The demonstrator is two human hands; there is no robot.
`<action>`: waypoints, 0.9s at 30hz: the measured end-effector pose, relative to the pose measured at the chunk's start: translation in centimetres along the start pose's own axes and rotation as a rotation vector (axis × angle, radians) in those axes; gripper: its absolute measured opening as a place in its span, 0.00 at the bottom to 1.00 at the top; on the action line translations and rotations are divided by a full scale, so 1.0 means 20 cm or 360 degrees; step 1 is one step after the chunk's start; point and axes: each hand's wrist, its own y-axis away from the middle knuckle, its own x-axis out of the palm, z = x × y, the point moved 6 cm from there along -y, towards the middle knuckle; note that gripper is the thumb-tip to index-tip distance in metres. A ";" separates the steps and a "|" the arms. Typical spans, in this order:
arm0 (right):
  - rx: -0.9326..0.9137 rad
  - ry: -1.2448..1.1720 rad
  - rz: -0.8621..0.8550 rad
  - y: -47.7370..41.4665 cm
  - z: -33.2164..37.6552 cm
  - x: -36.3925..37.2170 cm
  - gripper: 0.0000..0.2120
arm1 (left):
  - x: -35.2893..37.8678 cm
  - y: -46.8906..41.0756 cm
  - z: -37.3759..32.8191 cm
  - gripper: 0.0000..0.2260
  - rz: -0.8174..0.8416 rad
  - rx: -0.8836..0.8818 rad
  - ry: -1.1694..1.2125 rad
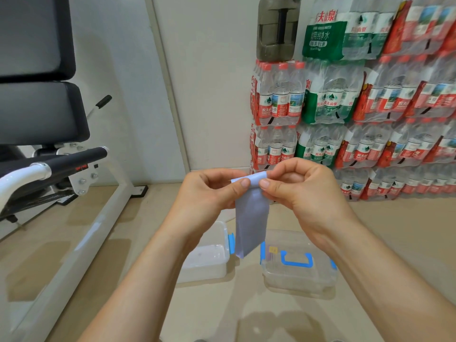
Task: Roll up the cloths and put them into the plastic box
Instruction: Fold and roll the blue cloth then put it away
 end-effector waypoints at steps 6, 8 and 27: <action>0.0165 0.0032 0.0154 0.01 -0.03 0.03 0.05 | -0.04 -0.01 0.00 0.08 -0.0143 0.0022 0.0043; 0.0134 0.0061 0.0121 0.01 -0.02 0.02 0.05 | -0.04 -0.01 0.00 0.09 -0.0152 0.0043 0.0034; -0.0175 0.0486 0.0261 0.02 0.03 0.04 0.09 | 0.01 0.03 -0.09 0.12 0.0003 0.0465 -0.0858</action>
